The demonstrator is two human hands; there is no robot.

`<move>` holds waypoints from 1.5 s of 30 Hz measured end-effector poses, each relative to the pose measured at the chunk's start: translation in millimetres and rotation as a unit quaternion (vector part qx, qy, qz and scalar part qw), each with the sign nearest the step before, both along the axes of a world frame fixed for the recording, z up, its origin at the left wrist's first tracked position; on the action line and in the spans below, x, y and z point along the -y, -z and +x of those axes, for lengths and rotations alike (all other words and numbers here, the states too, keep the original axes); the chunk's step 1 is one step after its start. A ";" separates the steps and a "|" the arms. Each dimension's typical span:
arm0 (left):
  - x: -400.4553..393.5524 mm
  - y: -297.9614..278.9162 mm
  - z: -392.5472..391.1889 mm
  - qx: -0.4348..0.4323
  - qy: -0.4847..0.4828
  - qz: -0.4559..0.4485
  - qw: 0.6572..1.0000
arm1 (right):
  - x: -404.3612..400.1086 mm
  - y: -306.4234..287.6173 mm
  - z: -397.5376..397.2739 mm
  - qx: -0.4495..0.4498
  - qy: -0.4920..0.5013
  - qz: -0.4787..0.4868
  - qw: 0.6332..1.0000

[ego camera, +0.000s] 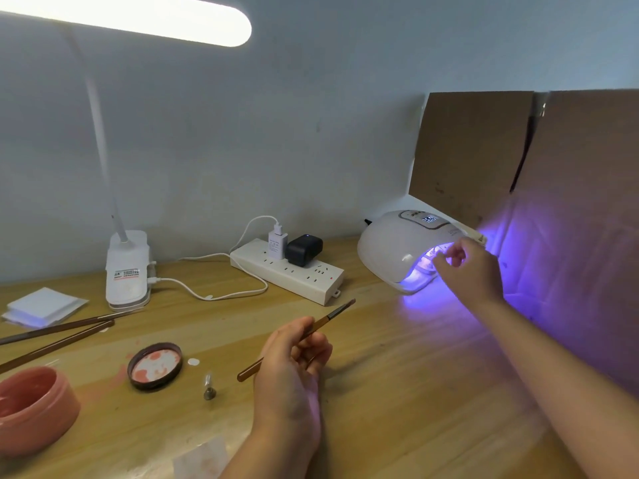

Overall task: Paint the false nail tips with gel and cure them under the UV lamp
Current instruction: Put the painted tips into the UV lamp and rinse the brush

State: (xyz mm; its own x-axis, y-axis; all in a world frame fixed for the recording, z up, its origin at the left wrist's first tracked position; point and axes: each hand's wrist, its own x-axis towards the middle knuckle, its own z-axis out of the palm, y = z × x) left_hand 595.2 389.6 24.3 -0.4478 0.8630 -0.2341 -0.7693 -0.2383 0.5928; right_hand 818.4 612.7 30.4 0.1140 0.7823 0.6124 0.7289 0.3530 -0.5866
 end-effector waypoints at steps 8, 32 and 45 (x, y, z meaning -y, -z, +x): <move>0.9 -0.4 0.7 -0.001 -0.001 -0.001 1.000 | -25.5 10.1 5.4 0.102 0.067 -0.234 0.965; 2.3 -11.3 0.4 -0.075 0.024 -0.026 0.997 | 26.1 6.5 -5.7 -0.011 0.009 -0.127 0.992; 129.8 -82.0 -103.3 -0.373 -0.058 0.056 0.925 | 235.0 -79.6 -127.3 0.109 -0.412 -0.138 0.894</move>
